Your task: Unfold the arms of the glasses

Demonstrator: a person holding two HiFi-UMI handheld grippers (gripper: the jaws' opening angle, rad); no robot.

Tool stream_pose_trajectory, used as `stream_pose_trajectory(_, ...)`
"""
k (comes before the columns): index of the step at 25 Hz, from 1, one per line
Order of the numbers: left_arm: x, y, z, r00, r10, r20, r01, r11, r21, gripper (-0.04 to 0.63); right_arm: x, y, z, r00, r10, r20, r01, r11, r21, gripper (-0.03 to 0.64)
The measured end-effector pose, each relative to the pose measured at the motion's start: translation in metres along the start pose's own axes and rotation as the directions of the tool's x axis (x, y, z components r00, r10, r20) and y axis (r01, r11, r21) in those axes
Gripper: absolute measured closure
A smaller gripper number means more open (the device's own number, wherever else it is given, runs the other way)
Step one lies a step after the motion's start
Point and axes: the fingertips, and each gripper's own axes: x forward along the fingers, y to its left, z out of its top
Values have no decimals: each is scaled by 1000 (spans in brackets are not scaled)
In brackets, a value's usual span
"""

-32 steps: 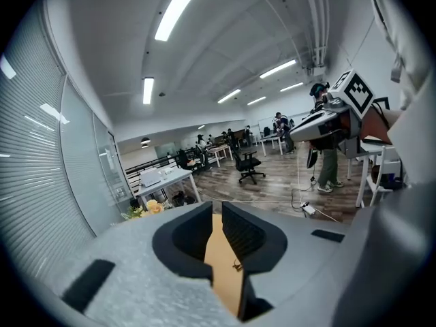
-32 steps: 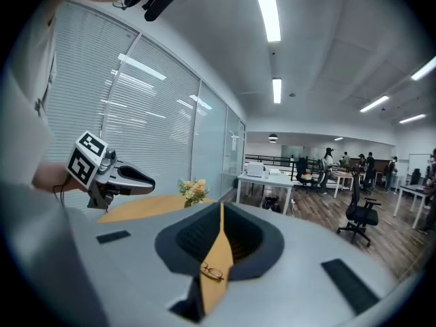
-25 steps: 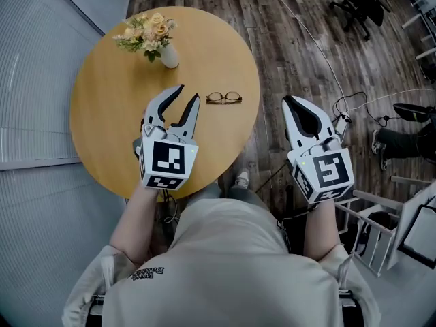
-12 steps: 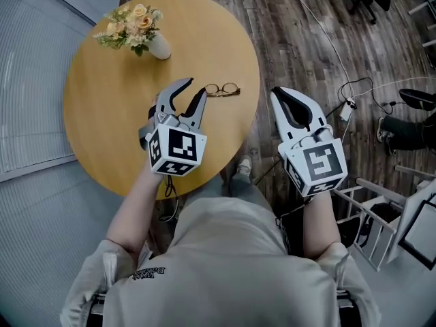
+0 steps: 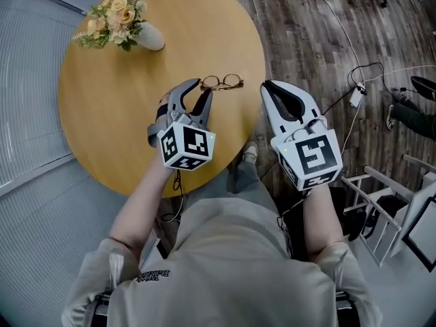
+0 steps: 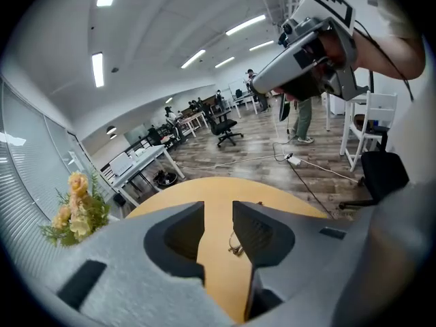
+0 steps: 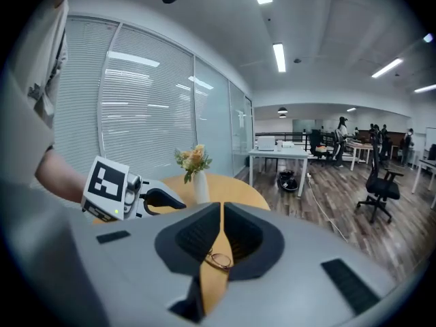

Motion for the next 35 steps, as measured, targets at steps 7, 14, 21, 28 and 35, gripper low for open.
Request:
stream_pose_trajectory(7, 40, -22, -27, 997, -57, -46, 60, 996, 63, 468, 27, -2, -36, 999, 20, -42, -17, 996, 82, 583)
stream_pose_trajectory(14, 73, -45, -42, 991, -94, -93, 103, 989, 104, 468, 29, -1, -67, 995, 45, -89, -34, 992, 125, 583)
stream_pose_trajectory(21, 105, -56, -66, 981, -133, -140, 154, 976, 153, 468, 46, -1, -89, 990, 67, -124, -51, 991, 127, 583)
stream_pose_trajectory(28, 125, -63, -80, 974, -149, -173, 176, 972, 158, 468, 53, -5, -104, 987, 74, -145, -53, 988, 144, 583)
stream_pose_trajectory(35, 139, -67, -88, 970, -156, -186, 187, 969, 163, 470, 55, -10, -113, 985, 70, -159, -45, 987, 153, 583)
